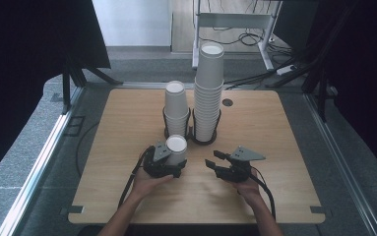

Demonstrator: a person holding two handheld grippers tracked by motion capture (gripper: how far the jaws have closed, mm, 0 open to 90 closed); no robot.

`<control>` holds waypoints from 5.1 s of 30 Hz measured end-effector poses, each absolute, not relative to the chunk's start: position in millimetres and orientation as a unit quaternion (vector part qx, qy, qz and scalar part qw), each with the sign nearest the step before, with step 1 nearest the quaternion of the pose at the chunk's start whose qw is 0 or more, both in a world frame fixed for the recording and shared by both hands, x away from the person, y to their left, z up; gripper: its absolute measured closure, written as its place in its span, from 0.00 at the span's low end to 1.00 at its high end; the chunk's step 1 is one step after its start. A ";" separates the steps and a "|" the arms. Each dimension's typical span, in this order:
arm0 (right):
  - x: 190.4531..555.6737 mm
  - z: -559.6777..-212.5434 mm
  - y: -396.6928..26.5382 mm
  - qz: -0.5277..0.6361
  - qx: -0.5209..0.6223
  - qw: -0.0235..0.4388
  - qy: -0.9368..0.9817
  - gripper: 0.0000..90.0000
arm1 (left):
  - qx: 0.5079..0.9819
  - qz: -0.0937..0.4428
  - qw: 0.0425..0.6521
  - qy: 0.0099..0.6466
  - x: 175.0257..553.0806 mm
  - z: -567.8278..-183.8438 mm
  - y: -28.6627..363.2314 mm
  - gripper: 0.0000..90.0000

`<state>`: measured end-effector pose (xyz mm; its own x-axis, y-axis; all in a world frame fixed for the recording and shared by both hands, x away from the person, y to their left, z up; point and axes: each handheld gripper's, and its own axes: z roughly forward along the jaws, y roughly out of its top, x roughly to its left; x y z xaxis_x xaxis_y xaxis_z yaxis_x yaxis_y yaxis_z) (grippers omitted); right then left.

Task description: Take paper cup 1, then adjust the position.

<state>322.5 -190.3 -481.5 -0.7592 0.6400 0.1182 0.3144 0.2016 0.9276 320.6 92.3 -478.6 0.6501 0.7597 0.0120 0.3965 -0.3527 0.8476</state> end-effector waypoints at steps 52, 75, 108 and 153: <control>309.1 -478.2 -161.2 0.584 0.312 0.111 0.741 0.18 | 0.870 0.177 0.380 0.259 309.9 -495.9 20.5 0.14; 314.1 -477.1 -175.1 0.615 0.335 0.079 0.710 0.26 | 0.857 0.160 0.413 0.263 310.3 -489.4 26.3 0.02; 312.6 -476.2 -180.0 0.614 0.333 0.072 0.712 0.15 | 0.857 0.190 0.400 0.263 313.0 -490.5 33.0 0.12; 358.8 -411.9 -163.8 0.296 0.133 0.069 0.943 0.15 | 0.901 0.337 0.246 0.115 317.9 -465.4 6.8 0.12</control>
